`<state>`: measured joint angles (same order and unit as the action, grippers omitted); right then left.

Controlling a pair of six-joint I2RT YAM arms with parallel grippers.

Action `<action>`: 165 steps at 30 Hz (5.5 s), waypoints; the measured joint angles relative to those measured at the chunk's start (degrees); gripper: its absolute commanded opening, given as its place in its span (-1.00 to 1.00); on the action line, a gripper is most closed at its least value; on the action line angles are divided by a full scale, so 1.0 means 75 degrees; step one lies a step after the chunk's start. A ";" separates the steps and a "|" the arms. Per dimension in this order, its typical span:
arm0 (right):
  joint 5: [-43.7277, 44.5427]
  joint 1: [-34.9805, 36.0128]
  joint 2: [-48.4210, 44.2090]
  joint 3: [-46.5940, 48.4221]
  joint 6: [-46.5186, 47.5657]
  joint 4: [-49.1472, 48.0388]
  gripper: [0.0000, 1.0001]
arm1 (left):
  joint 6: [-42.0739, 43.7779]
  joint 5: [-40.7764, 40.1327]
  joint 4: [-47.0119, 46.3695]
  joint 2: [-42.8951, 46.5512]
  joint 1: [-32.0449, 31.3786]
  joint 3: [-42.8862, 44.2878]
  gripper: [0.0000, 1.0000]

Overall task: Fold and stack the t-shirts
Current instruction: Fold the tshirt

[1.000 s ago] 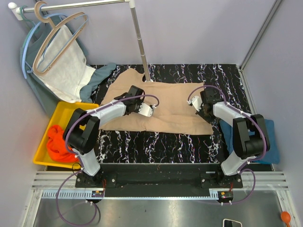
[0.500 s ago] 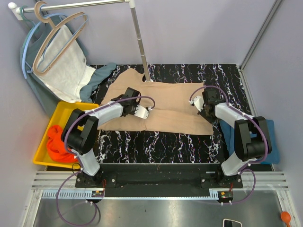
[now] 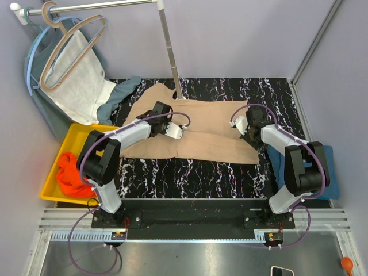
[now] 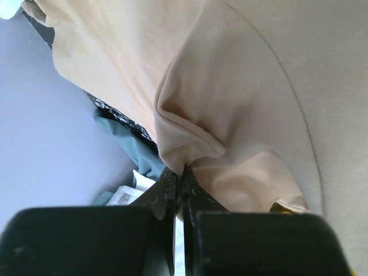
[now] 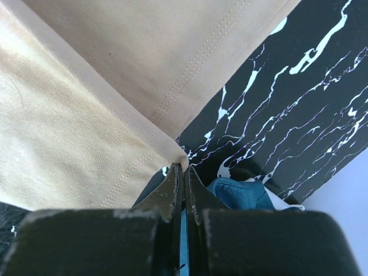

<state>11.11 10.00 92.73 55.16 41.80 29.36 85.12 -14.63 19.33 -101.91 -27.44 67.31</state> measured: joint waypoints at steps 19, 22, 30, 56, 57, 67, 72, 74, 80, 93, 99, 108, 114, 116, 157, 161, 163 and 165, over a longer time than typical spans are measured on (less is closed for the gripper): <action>0.0041 -0.0041 0.0017 0.0245 -0.0093 0.0003 -0.19 | -0.0047 -0.0102 -0.0536 -0.0408 -0.0219 0.0105 0.98; 0.0041 -0.0041 0.0017 0.0245 -0.0096 0.0003 -0.19 | -0.0134 -0.0152 -0.0991 -0.0405 -0.0219 0.0020 0.98; 0.0038 -0.0041 0.0017 0.0242 -0.0093 0.0000 -0.19 | -0.0399 -0.0224 -0.1355 0.0254 -0.0023 -0.0315 0.98; -0.1008 -0.0041 0.0160 0.0659 -0.0554 0.0122 -0.12 | -0.2052 0.0560 -0.0050 0.3232 0.0154 -0.3325 0.98; -0.1023 -0.0041 0.0230 0.0664 -0.0554 0.0122 -0.12 | -0.2057 0.0562 -0.0093 0.3118 0.0154 -0.3325 0.98; -0.1163 -0.0041 0.0580 0.0673 -0.0490 0.0119 -0.12 | -0.2101 0.0580 -0.0440 0.2320 0.0172 -0.3381 0.98; -0.1180 -0.0041 0.0749 0.0673 -0.0356 0.0117 -0.13 | -0.2066 0.0574 -0.0609 0.2323 0.0169 -0.3582 0.98; -0.1166 -0.0041 0.0764 0.0650 -0.0283 0.0111 -0.14 | -0.2040 0.0574 -0.0641 0.2361 0.0169 -0.3614 0.98; -0.0918 -0.0032 0.0740 0.0329 0.0117 -0.0152 -0.15 | -0.1953 0.0568 -0.0548 0.2512 0.0172 -0.3701 0.98; -0.0149 -0.0015 0.0373 -0.0335 0.0938 -0.0813 -0.17 | -0.1580 0.0455 -0.0192 0.3593 0.0114 -0.4584 0.98; 0.0181 -0.0044 0.0029 -0.0755 0.1061 -0.0836 -0.17 | -0.1437 0.0294 0.0344 0.4167 -0.0149 -0.4995 0.98; 0.0242 -0.0073 -0.0755 -0.1131 0.1046 -0.0344 -0.14 | -0.1632 0.0347 0.1227 0.4986 -0.0595 -0.5013 0.98; 0.0242 -0.0093 -0.0965 -0.1093 0.0915 -0.0216 -0.08 | -0.2238 0.0766 0.2014 0.5141 -0.0592 -0.3564 0.98; 0.0233 -0.0093 -0.0965 -0.0991 0.0813 -0.0128 0.10 | -0.2372 0.0918 0.2008 0.5141 -0.0548 -0.3075 0.98; -0.1061 -0.0099 -0.0376 -0.0717 -0.0052 -0.0131 0.36 | -0.1953 0.1262 -0.0606 0.2833 0.0597 -0.3908 0.98; -0.1154 -0.0099 -0.0417 -0.0819 -0.0003 -0.0207 0.36 | -0.1955 0.1233 -0.0597 0.3139 0.0562 -0.4217 0.98; -0.1177 -0.0099 -0.0493 -0.0895 -0.0003 -0.0242 0.36 | -0.1926 0.1137 -0.0635 0.3360 0.0469 -0.4453 0.98; -0.1215 -0.0090 -0.0583 -0.0979 -0.0006 -0.0256 0.37 | -0.1886 0.1046 -0.0653 0.3657 0.0344 -0.4712 0.98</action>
<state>2.00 9.32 88.36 47.81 41.76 27.44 70.98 -6.79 14.44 -74.48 -24.86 31.97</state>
